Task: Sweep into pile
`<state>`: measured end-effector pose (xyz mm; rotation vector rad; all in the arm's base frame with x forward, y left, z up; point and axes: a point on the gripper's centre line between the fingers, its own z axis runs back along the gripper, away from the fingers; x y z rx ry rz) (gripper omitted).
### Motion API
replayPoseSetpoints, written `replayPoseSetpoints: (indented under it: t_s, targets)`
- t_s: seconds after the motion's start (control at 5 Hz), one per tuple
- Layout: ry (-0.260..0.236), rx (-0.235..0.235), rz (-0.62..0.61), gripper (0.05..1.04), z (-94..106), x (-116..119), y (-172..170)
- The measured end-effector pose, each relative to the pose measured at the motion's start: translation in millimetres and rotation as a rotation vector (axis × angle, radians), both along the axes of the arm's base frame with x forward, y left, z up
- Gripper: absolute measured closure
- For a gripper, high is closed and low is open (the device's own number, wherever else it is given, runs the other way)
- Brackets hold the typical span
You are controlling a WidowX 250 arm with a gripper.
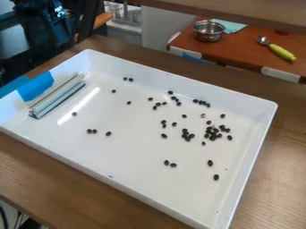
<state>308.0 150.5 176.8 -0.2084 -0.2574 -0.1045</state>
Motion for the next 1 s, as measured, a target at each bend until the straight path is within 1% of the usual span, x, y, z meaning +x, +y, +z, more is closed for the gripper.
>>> replayPoseSetpoints:
  t_s: [0.2,0.4,0.6,0.8,1.0]
  targets:
    - [0.044,-0.023,0.007,0.083,-15.9,-2,-1]
    - [0.066,0.074,0.053,0.083,-25.9,3,4]
    - [0.074,0.140,0.100,0.083,-45.2,8,6]
    - [0.061,0.190,0.131,0.083,-56.5,11,10]
    - [0.062,0.213,0.183,0.083,-69.8,12,12]
